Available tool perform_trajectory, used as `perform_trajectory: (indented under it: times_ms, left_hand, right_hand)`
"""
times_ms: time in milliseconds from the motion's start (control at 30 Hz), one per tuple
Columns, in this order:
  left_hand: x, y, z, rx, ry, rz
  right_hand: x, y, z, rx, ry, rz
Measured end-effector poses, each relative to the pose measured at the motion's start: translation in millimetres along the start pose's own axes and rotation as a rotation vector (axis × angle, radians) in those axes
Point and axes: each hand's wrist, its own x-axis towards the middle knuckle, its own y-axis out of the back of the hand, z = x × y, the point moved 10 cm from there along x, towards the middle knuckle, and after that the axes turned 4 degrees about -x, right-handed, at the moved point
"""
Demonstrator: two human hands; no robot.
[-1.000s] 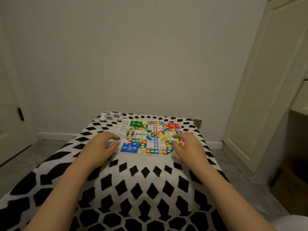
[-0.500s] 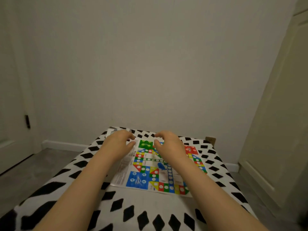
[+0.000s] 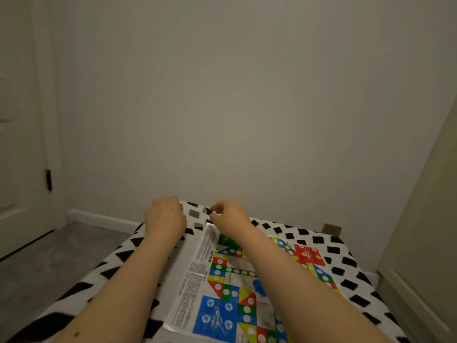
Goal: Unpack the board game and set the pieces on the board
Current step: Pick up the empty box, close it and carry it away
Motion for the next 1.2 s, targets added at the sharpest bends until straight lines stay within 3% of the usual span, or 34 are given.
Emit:
perform_trajectory:
  times_ms: [267,433,700,900,1033,1200]
  left_hand:
    - [-2.5,-18.7,-11.3,0.110,0.045,-0.012]
    - [-3.2,-13.3,-12.3,0.067,0.051,0.029]
    - [-19.1,21.0,-8.5,-0.479,-0.006,0.287]
    - [-28.3,44.6,-3.6,-0.743,-0.022,0.417]
    - [-34.4,51.6,16.4,-0.884,-0.055,0.383]
    - [-45.6,40.7,57.4,-1.009,-0.169,0.222]
  right_hand:
    - [25.4,-35.1,-3.4,-0.050,-0.022,-0.111]
    - [29.3,-40.6,-2.8,0.000,-0.014,-0.080]
    - [22.8,-25.9,-10.6,0.255,0.043,-0.011]
    - [6.4,1.8,-15.6,0.334,0.114,0.062]
    - [-16.4,33.9,-5.6,0.439,0.142,0.149]
    - [-52.6,64.9,22.5,0.528,0.155,0.220]
